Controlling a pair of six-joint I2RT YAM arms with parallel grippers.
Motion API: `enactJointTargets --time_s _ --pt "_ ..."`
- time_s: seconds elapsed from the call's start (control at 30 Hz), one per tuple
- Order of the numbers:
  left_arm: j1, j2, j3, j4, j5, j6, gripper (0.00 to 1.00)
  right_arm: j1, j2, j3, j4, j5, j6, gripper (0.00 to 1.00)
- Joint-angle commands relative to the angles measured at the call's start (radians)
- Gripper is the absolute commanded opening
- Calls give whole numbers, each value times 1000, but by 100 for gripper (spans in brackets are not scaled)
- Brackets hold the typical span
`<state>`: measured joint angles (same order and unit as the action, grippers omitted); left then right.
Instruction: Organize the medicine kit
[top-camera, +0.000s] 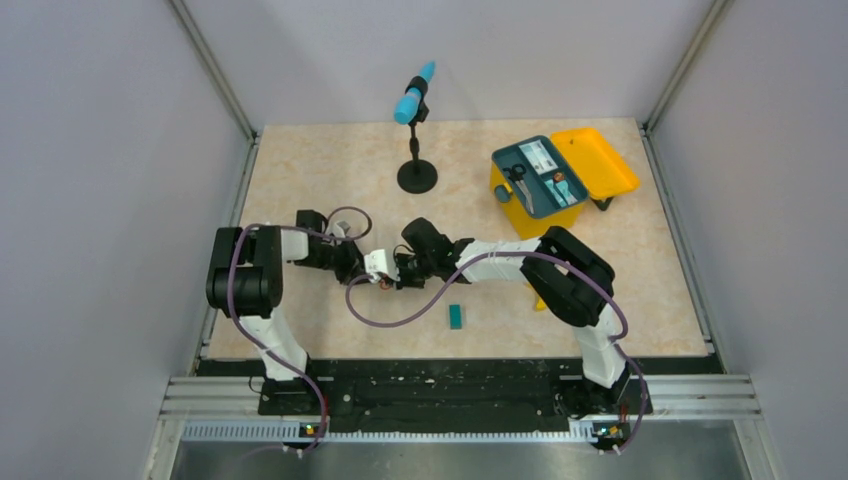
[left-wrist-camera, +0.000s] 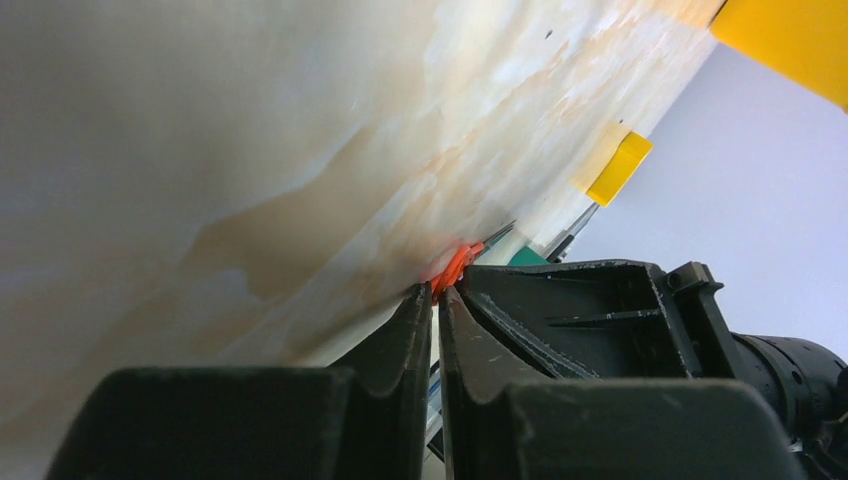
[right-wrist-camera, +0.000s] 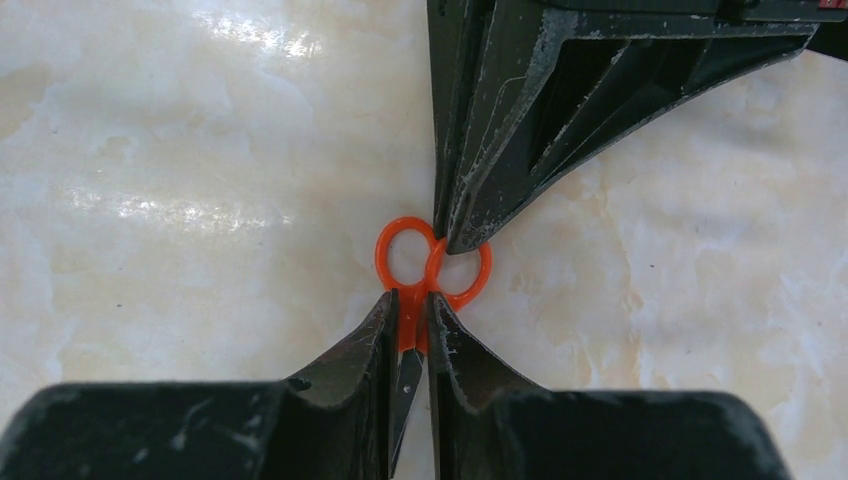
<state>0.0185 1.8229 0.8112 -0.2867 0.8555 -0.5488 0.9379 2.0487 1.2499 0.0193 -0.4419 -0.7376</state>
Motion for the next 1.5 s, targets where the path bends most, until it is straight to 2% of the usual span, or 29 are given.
enactJointTargets --time_s 0.0,0.1,0.2,0.3,0.43,0.5,0.97,1.47 --pt "-14 65 32 62 -35 45 9 2 79 -60 -177 86 21 14" --pt "-14 90 54 68 1 60 0 2 81 -58 -178 87 23 14" --pt "-14 110 72 57 28 91 0 0 72 -55 -183 106 27 17" --pt "-14 113 84 26 24 140 0 -18 29 -45 -184 96 87 28" --pt "-14 116 85 10 31 197 0 -81 -31 -13 -210 -39 227 48" --pt "-14 116 79 28 54 210 0 -106 -46 -5 -211 -86 270 52" --pt "-14 69 17 151 230 250 0 -123 64 59 -245 -244 347 60" --pt "-5 -27 -52 278 331 141 0 -131 98 58 -233 -256 391 57"
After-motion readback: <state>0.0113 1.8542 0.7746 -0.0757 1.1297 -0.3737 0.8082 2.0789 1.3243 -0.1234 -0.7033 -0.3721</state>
